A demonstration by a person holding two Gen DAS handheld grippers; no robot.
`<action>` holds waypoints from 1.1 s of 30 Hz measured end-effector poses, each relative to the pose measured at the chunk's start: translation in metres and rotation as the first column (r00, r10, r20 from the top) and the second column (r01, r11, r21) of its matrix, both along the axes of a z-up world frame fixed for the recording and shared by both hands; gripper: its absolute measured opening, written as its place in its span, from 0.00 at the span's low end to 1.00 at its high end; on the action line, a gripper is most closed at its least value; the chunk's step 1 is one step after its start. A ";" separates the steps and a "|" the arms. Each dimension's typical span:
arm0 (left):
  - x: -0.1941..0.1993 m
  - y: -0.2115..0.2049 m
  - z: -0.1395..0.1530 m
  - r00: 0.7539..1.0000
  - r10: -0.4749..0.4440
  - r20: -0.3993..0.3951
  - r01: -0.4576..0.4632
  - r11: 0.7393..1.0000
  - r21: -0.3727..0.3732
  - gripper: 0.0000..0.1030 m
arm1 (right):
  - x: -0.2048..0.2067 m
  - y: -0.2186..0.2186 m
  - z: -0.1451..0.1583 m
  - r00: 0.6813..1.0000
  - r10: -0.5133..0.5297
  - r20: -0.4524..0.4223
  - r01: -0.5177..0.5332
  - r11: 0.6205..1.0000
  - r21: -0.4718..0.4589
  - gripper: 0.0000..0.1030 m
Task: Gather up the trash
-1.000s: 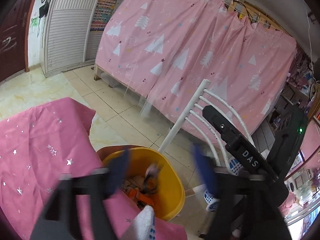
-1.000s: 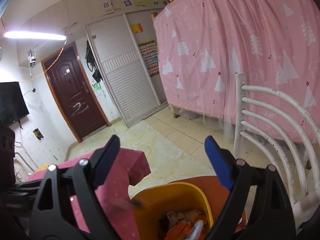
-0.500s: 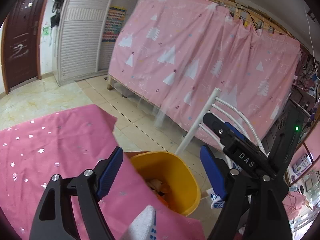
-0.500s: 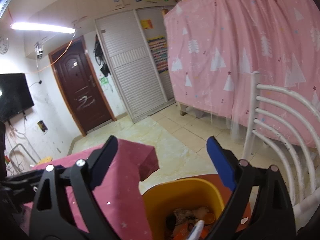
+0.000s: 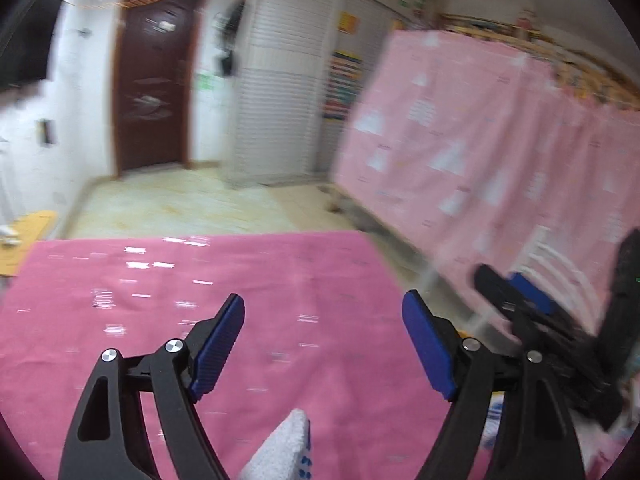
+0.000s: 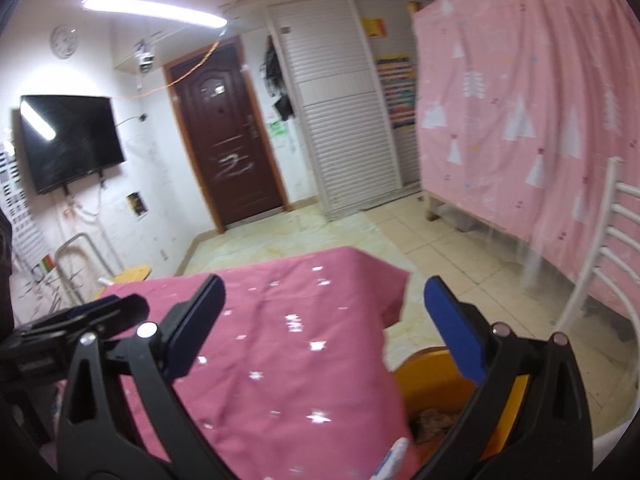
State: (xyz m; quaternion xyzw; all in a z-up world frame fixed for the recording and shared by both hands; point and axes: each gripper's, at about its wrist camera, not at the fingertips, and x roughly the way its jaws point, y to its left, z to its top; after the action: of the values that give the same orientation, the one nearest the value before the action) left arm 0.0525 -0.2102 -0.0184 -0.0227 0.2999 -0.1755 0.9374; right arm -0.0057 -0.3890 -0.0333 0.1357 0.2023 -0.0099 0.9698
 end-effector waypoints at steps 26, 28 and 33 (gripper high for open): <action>0.022 0.144 -0.022 0.887 0.449 0.107 -0.458 0.885 0.084 0.79 | 0.043 0.134 -0.008 0.947 0.322 -0.013 -0.320 0.932 -0.169 0.94; 0.023 0.151 -0.023 0.886 0.455 0.089 -0.461 0.885 0.063 0.79 | 0.045 0.136 -0.008 0.942 0.334 -0.014 -0.332 0.929 -0.166 0.94; 0.023 0.158 -0.026 0.884 0.463 0.073 -0.466 0.884 0.044 0.79 | 0.046 0.139 -0.009 0.936 0.350 -0.019 -0.348 0.921 -0.172 0.94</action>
State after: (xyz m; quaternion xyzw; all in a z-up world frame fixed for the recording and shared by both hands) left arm 0.0755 -0.0525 -0.0441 -0.0605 0.2626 0.0625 0.9610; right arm 0.0400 -0.2496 -0.0423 0.0128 0.2157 0.1462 0.9654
